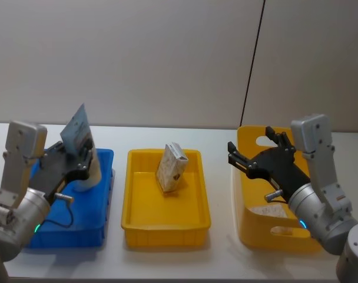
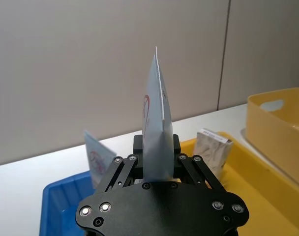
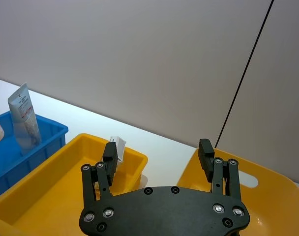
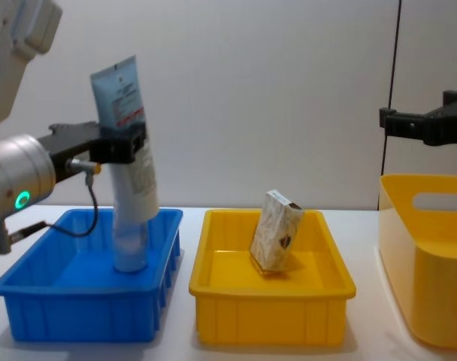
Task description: Bimanual collaborative sorting of washing and personal care products
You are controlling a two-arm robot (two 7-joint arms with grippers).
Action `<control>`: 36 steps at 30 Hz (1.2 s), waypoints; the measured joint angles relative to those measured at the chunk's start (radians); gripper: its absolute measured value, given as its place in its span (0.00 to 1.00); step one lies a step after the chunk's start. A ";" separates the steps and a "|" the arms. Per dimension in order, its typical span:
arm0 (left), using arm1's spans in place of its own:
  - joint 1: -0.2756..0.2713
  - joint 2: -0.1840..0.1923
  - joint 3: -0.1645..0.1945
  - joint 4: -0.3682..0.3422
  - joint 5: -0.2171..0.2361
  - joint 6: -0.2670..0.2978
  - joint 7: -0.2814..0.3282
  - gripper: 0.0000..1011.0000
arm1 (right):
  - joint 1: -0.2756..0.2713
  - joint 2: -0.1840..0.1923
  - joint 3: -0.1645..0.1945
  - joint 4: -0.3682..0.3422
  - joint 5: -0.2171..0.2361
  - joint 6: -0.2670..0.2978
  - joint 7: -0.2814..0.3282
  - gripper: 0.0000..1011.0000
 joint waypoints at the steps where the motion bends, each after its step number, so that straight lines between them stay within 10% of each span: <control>1: -0.002 0.000 0.001 -0.004 -0.002 0.002 -0.004 0.26 | 0.000 0.000 0.000 0.000 0.000 0.000 0.000 0.99; 36: -0.116 -0.070 0.093 0.001 -0.024 0.040 -0.152 0.26 | 0.000 0.003 0.000 0.000 0.006 0.000 0.012 0.99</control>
